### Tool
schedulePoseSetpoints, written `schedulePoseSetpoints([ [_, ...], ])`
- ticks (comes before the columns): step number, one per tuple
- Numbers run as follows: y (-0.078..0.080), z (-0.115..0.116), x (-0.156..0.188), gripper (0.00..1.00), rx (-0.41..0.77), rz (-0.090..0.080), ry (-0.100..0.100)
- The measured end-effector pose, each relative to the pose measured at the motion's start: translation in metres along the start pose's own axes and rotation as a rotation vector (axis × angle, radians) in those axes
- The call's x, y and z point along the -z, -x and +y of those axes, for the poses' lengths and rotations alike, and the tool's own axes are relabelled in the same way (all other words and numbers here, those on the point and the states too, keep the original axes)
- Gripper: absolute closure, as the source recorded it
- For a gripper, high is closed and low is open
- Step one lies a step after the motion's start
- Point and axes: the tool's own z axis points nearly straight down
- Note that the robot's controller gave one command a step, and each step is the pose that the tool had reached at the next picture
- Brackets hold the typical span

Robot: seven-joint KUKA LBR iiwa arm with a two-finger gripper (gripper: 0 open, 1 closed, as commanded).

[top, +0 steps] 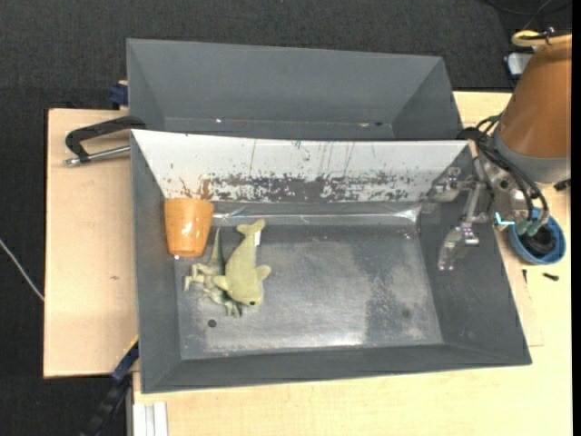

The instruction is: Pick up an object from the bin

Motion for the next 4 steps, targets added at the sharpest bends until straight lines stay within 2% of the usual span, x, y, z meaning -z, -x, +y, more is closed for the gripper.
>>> schedulePoseSetpoints([
  [1, 0.045, 0.118, -0.155, 0.00, 0.304, -0.011, -0.002],
  [2, 0.052, 0.094, -0.124, 0.00, 0.242, -0.014, -0.002],
  [3, 0.052, 0.177, -0.126, 0.00, 0.165, -0.011, 0.004],
  [4, 0.041, 0.246, -0.155, 0.00, 0.489, -0.009, -0.001],
])
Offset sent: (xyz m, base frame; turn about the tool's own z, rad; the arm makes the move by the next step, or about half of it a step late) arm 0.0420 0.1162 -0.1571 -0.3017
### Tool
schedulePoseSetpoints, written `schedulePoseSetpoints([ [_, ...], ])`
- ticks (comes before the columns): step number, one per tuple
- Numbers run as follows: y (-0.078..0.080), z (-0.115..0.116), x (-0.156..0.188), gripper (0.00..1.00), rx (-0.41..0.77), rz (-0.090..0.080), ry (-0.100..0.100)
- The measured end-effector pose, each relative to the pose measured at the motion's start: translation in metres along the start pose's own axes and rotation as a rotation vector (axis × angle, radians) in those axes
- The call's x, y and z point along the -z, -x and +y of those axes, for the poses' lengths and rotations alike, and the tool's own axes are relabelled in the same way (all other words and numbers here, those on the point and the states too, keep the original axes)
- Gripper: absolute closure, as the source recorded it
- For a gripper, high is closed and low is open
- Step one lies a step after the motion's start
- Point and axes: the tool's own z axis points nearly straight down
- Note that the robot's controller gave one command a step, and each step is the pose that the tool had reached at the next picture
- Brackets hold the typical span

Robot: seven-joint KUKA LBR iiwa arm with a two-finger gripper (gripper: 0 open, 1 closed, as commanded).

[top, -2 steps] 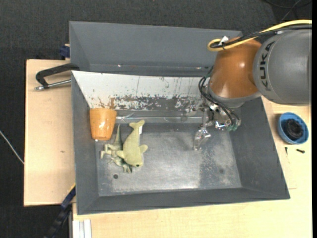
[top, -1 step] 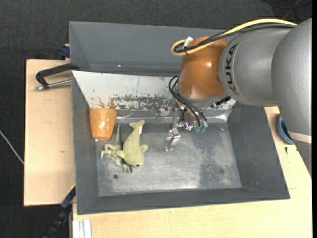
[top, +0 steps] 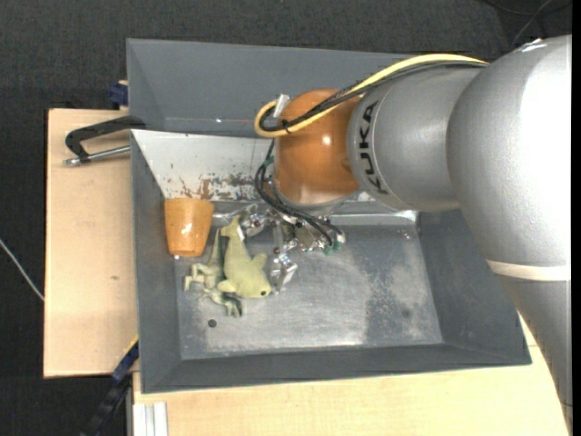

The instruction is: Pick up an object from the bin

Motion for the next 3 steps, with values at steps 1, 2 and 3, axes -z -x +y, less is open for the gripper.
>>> schedulePoseSetpoints([
  [1, -0.019, 0.067, -0.001, 0.00, 0.515, 0.002, 0.001],
  [2, -0.019, 0.064, 0.000, 1.00, 0.513, 0.007, -0.002],
  [3, -0.015, 0.064, 0.089, 1.00, 0.511, -0.009, -0.003],
])
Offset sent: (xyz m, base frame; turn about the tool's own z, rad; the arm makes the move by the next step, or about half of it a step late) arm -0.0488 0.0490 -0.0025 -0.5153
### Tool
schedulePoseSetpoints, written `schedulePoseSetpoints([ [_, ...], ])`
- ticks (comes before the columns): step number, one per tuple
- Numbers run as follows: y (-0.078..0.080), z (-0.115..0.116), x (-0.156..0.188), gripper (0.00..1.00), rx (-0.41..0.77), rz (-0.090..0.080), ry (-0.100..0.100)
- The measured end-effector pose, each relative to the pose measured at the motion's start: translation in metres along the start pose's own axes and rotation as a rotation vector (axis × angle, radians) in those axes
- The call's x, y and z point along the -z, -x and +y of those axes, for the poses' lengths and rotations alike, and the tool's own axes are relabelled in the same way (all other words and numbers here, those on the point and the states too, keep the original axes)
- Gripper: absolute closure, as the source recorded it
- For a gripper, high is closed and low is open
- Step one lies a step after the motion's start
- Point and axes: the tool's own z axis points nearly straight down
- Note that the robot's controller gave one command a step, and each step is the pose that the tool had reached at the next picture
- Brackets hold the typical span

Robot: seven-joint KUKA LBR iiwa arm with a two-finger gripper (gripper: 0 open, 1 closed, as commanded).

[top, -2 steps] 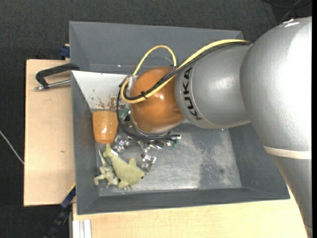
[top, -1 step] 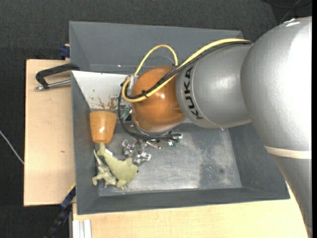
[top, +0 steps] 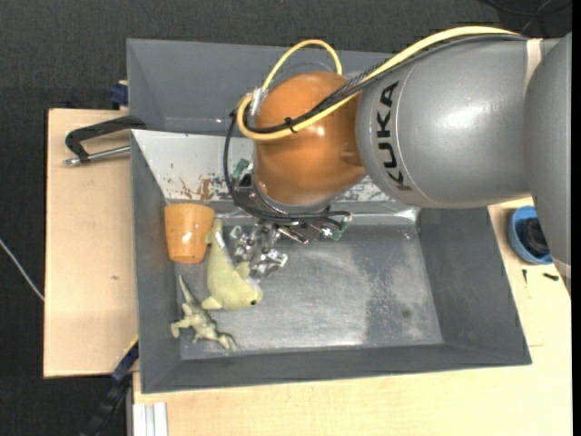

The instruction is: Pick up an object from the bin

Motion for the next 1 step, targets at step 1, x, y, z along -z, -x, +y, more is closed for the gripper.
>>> schedulePoseSetpoints([
  [1, 0.0027, -0.0004, 0.0256, 1.00, -0.001, 0.004, 0.003],
])
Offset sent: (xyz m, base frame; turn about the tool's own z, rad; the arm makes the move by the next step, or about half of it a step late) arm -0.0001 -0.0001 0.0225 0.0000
